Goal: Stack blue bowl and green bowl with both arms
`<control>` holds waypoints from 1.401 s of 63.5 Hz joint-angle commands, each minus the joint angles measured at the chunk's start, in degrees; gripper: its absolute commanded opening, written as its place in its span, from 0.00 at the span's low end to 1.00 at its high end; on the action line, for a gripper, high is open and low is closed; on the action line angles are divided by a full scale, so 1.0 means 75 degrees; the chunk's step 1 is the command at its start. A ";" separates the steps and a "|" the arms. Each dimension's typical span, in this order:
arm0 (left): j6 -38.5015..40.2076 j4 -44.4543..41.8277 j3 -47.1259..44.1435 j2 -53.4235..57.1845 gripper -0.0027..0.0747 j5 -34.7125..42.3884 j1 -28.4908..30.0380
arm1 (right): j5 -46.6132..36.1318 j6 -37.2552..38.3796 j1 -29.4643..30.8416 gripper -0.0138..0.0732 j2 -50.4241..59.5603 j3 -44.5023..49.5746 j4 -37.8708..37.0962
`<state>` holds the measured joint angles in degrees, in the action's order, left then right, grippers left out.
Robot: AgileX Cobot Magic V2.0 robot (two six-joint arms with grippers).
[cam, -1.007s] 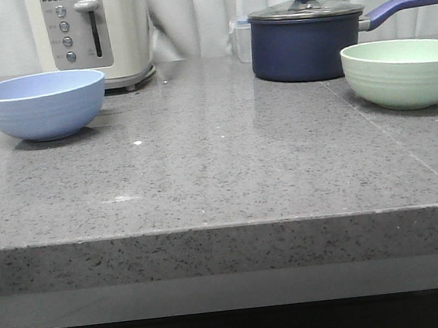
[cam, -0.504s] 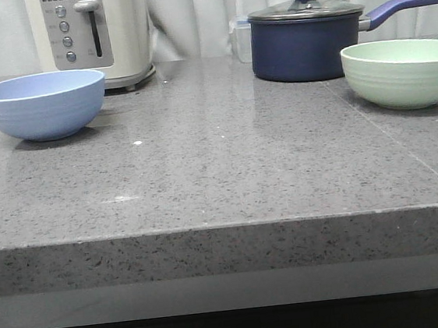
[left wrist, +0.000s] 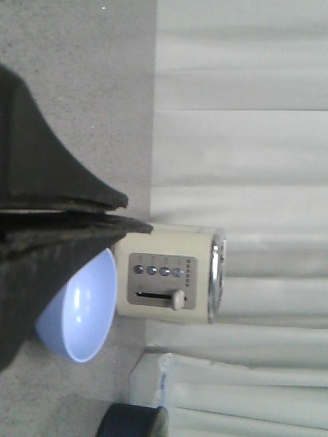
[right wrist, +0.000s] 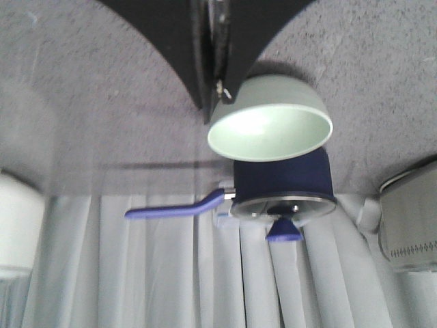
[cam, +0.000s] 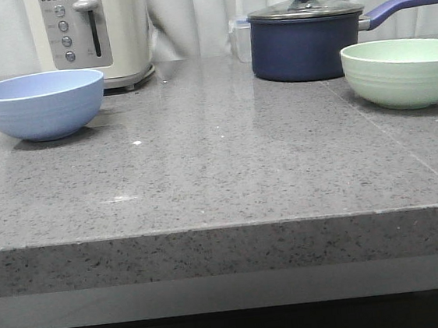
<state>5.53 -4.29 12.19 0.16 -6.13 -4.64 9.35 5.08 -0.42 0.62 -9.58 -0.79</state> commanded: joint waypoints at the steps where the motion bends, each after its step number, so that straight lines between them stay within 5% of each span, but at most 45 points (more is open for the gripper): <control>1: 0.0065 0.0074 0.1019 -0.0416 0.01 -0.0236 -0.0038 | 0.0315 -0.0036 0.0047 0.09 -0.0275 -0.1028 -0.0373; 24: 0.0065 0.0074 0.3739 -0.2915 0.01 -0.2643 -0.0038 | 0.2694 -0.0036 0.0047 0.09 -0.2952 -0.4014 -0.0578; 59: 0.0065 0.0074 0.3817 -0.4975 0.02 -0.2586 -0.0038 | 0.3016 -0.0036 0.0047 0.15 -0.5602 -0.4168 -0.0563; 63: 0.0065 0.0022 0.3817 -0.5111 0.11 -0.2572 -0.0038 | 0.3039 -0.0036 0.0047 0.27 -0.5748 -0.4185 -0.0563; 74: 0.0065 0.0009 0.3817 -0.5301 0.58 -0.2443 -0.0038 | 0.3030 -0.0036 0.0047 0.76 -0.5870 -0.4185 -0.0520; 77: 0.0065 0.0027 0.3817 -0.5301 0.65 -0.2425 -0.0038 | 0.3039 -0.0036 0.0047 0.80 -0.5870 -0.4191 -0.0520; 89: 0.0001 0.0311 0.3832 -0.5378 0.65 -0.2379 -0.0276 | 0.3404 -0.0036 0.0047 0.76 -0.6155 -0.4590 -0.0371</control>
<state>5.53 -3.52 38.95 -39.64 -28.60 -4.88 36.78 5.08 -0.42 -44.27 -40.29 -3.78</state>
